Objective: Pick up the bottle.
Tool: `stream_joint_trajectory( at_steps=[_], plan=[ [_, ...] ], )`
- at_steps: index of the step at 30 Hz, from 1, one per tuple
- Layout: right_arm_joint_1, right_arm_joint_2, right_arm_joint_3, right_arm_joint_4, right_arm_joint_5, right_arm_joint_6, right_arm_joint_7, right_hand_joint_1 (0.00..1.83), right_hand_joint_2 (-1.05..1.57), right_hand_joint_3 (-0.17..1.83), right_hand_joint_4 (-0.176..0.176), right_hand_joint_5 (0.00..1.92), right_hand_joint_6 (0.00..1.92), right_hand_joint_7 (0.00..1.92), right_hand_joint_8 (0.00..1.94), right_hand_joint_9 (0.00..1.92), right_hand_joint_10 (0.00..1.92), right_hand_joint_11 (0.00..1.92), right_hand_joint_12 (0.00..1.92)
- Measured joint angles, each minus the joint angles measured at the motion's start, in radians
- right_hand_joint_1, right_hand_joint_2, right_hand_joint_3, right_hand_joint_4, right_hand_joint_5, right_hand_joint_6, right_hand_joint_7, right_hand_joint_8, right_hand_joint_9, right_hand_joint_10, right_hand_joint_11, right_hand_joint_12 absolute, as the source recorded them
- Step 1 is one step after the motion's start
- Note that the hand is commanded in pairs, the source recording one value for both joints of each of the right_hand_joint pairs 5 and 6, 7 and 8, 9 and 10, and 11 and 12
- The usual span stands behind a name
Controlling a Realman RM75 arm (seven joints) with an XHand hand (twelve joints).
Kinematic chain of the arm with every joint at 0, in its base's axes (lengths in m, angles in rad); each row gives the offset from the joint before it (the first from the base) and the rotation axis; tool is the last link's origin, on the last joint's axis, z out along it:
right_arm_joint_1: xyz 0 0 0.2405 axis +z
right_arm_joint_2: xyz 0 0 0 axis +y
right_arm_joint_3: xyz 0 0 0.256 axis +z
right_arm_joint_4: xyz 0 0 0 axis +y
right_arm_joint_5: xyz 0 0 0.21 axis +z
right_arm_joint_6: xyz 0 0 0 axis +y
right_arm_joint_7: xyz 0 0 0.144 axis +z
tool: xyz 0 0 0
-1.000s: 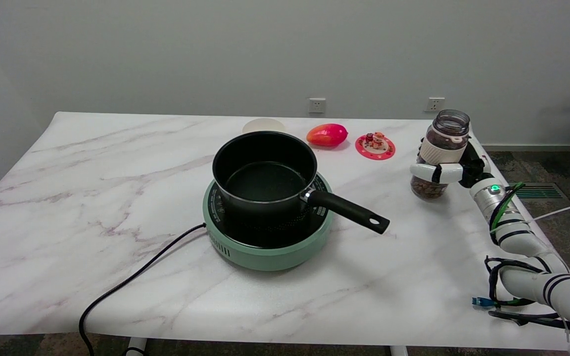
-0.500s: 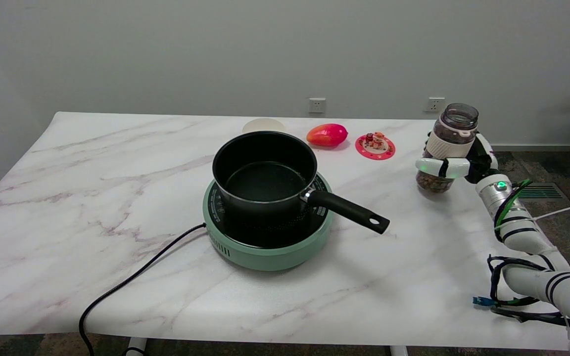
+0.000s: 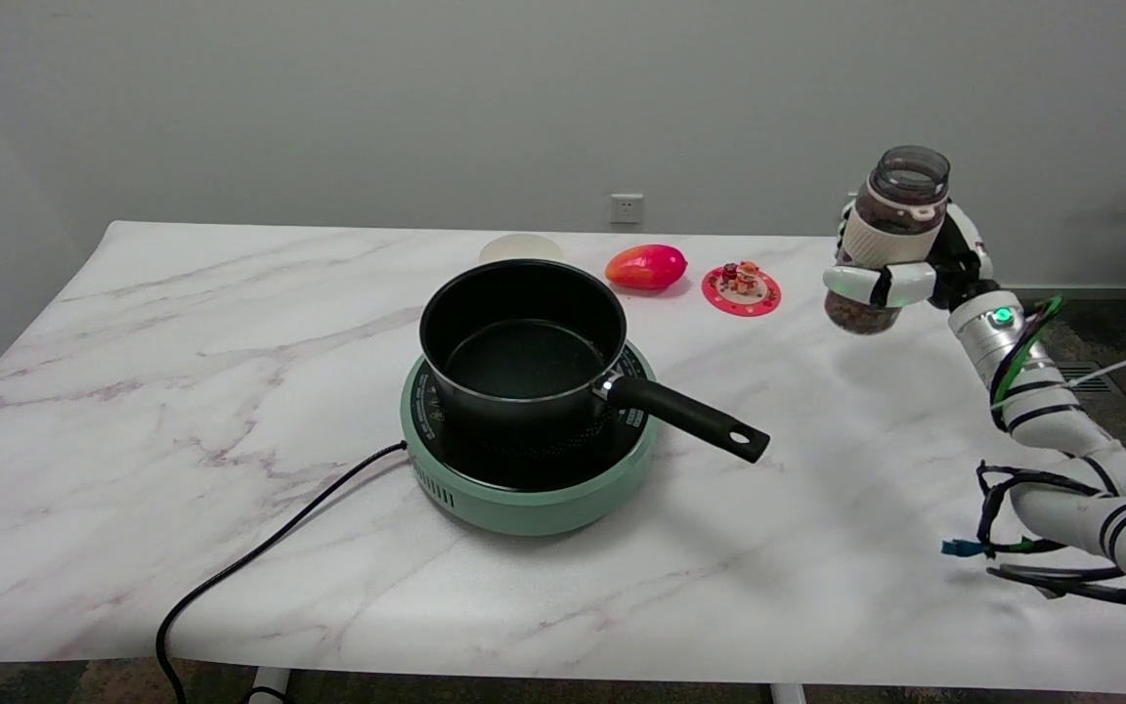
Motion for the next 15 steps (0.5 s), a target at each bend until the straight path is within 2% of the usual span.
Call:
stream_joint_trajectory(
  at_steps=[15],
  plan=[
    [-0.001, 0.082, -0.037, 0.215, -0.052, 0.003, -0.024, 1.47, 1.36, 0.54, 0.000, 1.92, 1.92, 1.92, 1.92, 1.49, 1.49, 1.29, 1.29]
  ],
)
